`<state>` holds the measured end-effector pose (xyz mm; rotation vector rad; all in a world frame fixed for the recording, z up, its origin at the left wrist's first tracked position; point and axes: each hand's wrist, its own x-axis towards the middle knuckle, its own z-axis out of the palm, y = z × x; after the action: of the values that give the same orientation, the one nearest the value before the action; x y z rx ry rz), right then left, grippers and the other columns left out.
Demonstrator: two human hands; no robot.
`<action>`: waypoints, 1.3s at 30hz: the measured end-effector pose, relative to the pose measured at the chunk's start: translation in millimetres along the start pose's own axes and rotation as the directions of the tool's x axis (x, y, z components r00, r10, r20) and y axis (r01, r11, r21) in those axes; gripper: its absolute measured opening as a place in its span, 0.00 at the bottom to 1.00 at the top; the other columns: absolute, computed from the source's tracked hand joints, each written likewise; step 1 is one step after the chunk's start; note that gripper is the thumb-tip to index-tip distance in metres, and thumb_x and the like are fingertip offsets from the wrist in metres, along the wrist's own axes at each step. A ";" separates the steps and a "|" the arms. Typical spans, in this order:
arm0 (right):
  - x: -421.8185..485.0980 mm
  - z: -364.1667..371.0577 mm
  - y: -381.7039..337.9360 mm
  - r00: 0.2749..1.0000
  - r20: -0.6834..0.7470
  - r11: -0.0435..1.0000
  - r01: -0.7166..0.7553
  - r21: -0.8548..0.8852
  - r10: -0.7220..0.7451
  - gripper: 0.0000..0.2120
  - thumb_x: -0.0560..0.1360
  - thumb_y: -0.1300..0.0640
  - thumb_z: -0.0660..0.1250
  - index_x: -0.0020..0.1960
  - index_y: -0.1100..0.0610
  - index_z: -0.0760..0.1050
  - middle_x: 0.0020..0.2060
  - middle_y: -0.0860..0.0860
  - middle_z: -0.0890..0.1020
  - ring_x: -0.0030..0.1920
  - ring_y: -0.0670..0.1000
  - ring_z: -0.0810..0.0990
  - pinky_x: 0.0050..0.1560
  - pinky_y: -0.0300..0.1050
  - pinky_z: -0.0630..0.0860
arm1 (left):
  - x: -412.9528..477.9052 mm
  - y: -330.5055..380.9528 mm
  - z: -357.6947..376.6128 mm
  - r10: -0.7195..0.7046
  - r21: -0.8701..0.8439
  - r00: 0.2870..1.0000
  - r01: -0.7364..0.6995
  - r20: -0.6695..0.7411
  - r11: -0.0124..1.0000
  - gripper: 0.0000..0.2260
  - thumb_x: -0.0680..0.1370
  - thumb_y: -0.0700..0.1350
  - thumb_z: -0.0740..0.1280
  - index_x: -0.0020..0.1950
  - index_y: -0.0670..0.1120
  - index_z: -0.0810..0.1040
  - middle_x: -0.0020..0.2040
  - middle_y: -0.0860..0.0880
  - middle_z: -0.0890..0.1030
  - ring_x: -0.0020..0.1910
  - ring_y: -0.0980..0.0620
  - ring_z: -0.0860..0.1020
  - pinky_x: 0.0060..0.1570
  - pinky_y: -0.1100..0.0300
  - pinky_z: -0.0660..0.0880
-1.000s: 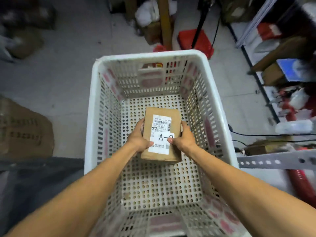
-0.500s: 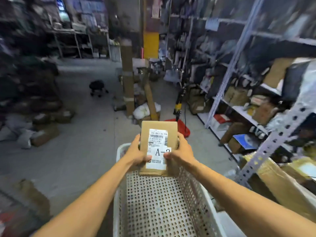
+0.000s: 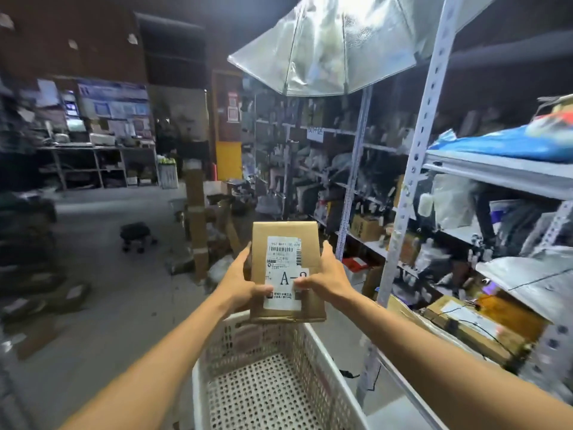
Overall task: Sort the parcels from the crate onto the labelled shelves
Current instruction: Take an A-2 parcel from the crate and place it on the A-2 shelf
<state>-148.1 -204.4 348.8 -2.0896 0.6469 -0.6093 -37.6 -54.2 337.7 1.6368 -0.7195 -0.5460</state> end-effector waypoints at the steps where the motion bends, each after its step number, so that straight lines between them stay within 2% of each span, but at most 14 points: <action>1: -8.6 -10.0 -3.4 1.000 -0.010 1.000 0.012 -0.014 -0.012 0.37 0.61 0.64 0.78 0.64 0.63 0.64 0.54 0.54 0.79 0.56 0.53 0.78 0.53 0.45 0.76 | -7.9 6.5 5.0 -0.001 -0.004 1.000 0.001 0.003 1.000 0.49 0.67 0.29 0.73 0.78 0.51 0.50 0.71 0.42 0.69 0.58 0.47 0.75 0.37 0.66 0.79; 5: -47.2 -41.6 -10.5 0.999 -0.013 0.999 0.034 0.001 -0.034 0.32 0.61 0.66 0.78 0.60 0.60 0.68 0.53 0.53 0.79 0.55 0.52 0.78 0.52 0.42 0.76 | -39.9 24.9 26.5 -0.026 0.001 0.999 0.026 -0.019 1.000 0.53 0.66 0.30 0.75 0.78 0.49 0.43 0.72 0.43 0.67 0.65 0.45 0.73 0.49 0.58 0.76; 8: -83.3 -62.5 -9.2 0.999 -0.030 0.999 0.037 0.016 -0.036 0.33 0.61 0.66 0.79 0.60 0.61 0.66 0.54 0.55 0.79 0.56 0.53 0.78 0.58 0.51 0.76 | -69.7 27.6 46.1 -0.026 0.037 1.000 0.026 -0.005 0.999 0.46 0.65 0.30 0.76 0.77 0.44 0.55 0.61 0.46 0.77 0.54 0.45 0.79 0.37 0.62 0.78; 10: -112.0 -75.3 -5.6 0.999 -0.034 1.000 0.023 0.012 -0.022 0.32 0.62 0.66 0.79 0.58 0.60 0.64 0.53 0.56 0.79 0.55 0.54 0.78 0.58 0.53 0.77 | -93.4 27.3 59.8 -0.035 0.018 0.999 0.035 -0.003 0.999 0.43 0.64 0.29 0.76 0.75 0.42 0.61 0.53 0.49 0.79 0.53 0.45 0.80 0.45 0.54 0.81; 12: -141.2 -87.6 -1.0 0.999 -0.040 1.000 0.020 0.022 -0.019 0.31 0.62 0.66 0.78 0.58 0.60 0.64 0.53 0.56 0.79 0.55 0.54 0.78 0.57 0.54 0.77 | -117.6 27.8 73.2 -0.035 0.011 0.999 0.035 0.003 0.999 0.44 0.63 0.28 0.76 0.75 0.43 0.61 0.54 0.49 0.77 0.55 0.45 0.78 0.53 0.46 0.79; 16: -192.6 -113.5 7.7 0.997 -0.075 0.999 0.036 0.012 -0.035 0.31 0.61 0.66 0.78 0.56 0.59 0.63 0.50 0.54 0.79 0.51 0.51 0.79 0.54 0.47 0.77 | -163.1 31.1 99.5 0.012 0.049 1.000 -0.012 0.007 0.999 0.46 0.60 0.31 0.79 0.74 0.44 0.62 0.49 0.56 0.76 0.47 0.59 0.76 0.36 0.65 0.78; 18: -214.6 -124.2 10.8 0.996 -0.078 0.999 0.034 0.024 -0.032 0.32 0.60 0.67 0.78 0.56 0.57 0.63 0.49 0.51 0.79 0.49 0.49 0.78 0.49 0.41 0.76 | -182.2 31.8 112.4 0.030 0.057 1.000 -0.030 0.003 0.998 0.48 0.59 0.31 0.80 0.74 0.45 0.61 0.49 0.56 0.76 0.47 0.60 0.76 0.34 0.66 0.78; 21: -246.1 -142.5 15.9 0.994 -0.094 0.998 0.063 0.021 -0.061 0.33 0.59 0.68 0.77 0.58 0.54 0.66 0.47 0.48 0.79 0.48 0.47 0.78 0.45 0.35 0.75 | -206.1 36.0 134.3 0.034 0.061 0.999 -0.035 0.013 0.998 0.48 0.58 0.29 0.79 0.74 0.42 0.61 0.56 0.47 0.78 0.55 0.49 0.78 0.48 0.55 0.79; 24: -271.8 -160.7 19.6 0.990 -0.117 0.997 0.072 -0.018 -0.074 0.33 0.58 0.70 0.77 0.59 0.58 0.69 0.49 0.51 0.80 0.51 0.49 0.79 0.51 0.42 0.79 | -226.7 44.4 155.3 0.033 0.039 0.999 -0.034 0.016 0.999 0.46 0.59 0.26 0.77 0.73 0.41 0.63 0.60 0.42 0.78 0.59 0.45 0.76 0.57 0.48 0.77; 28: -301.1 -188.8 23.5 0.977 -0.201 0.998 0.064 -0.005 -0.064 0.36 0.58 0.70 0.77 0.62 0.60 0.67 0.51 0.55 0.80 0.53 0.53 0.79 0.55 0.50 0.79 | -245.3 60.5 182.7 0.073 0.009 0.995 -0.074 0.072 0.997 0.44 0.61 0.27 0.76 0.73 0.44 0.64 0.52 0.46 0.79 0.50 0.49 0.78 0.40 0.58 0.80; 31: -324.0 -218.3 30.9 0.960 -0.273 0.998 0.053 -0.041 -0.062 0.36 0.58 0.70 0.78 0.62 0.61 0.66 0.51 0.56 0.80 0.54 0.54 0.79 0.57 0.51 0.78 | -253.4 71.6 214.2 0.129 0.022 0.982 -0.133 0.141 0.991 0.43 0.62 0.27 0.76 0.72 0.47 0.65 0.49 0.49 0.78 0.53 0.48 0.76 0.46 0.52 0.80; 34: -346.7 -250.4 44.9 0.929 -0.369 0.999 0.022 -0.048 -0.038 0.35 0.58 0.69 0.78 0.60 0.60 0.68 0.52 0.54 0.80 0.54 0.53 0.79 0.56 0.50 0.78 | -257.1 81.8 252.1 0.165 -0.026 0.961 -0.163 0.221 0.986 0.42 0.62 0.27 0.75 0.72 0.47 0.65 0.48 0.50 0.78 0.48 0.52 0.77 0.36 0.59 0.80; 37: -368.3 -285.9 62.2 0.878 -0.478 0.997 -0.041 -0.072 0.002 0.32 0.58 0.68 0.79 0.58 0.56 0.69 0.51 0.51 0.81 0.52 0.49 0.79 0.48 0.39 0.79 | -255.1 93.4 300.1 0.189 -0.057 0.928 -0.181 0.321 0.982 0.43 0.63 0.26 0.74 0.73 0.49 0.65 0.50 0.48 0.78 0.49 0.49 0.79 0.38 0.55 0.81; 39: -382.0 -311.5 71.4 0.841 -0.541 0.993 -0.091 -0.079 0.034 0.33 0.59 0.67 0.79 0.59 0.54 0.69 0.49 0.47 0.80 0.49 0.45 0.78 0.43 0.30 0.75 | -254.7 104.0 335.6 0.205 -0.085 0.900 -0.187 0.384 0.979 0.43 0.64 0.26 0.73 0.73 0.52 0.64 0.54 0.48 0.77 0.51 0.50 0.78 0.37 0.60 0.80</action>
<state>-644.3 -178.0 381.4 -1.9777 1.0777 -1.1698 -466.2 -114.7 368.8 1.4033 -1.1465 -0.7478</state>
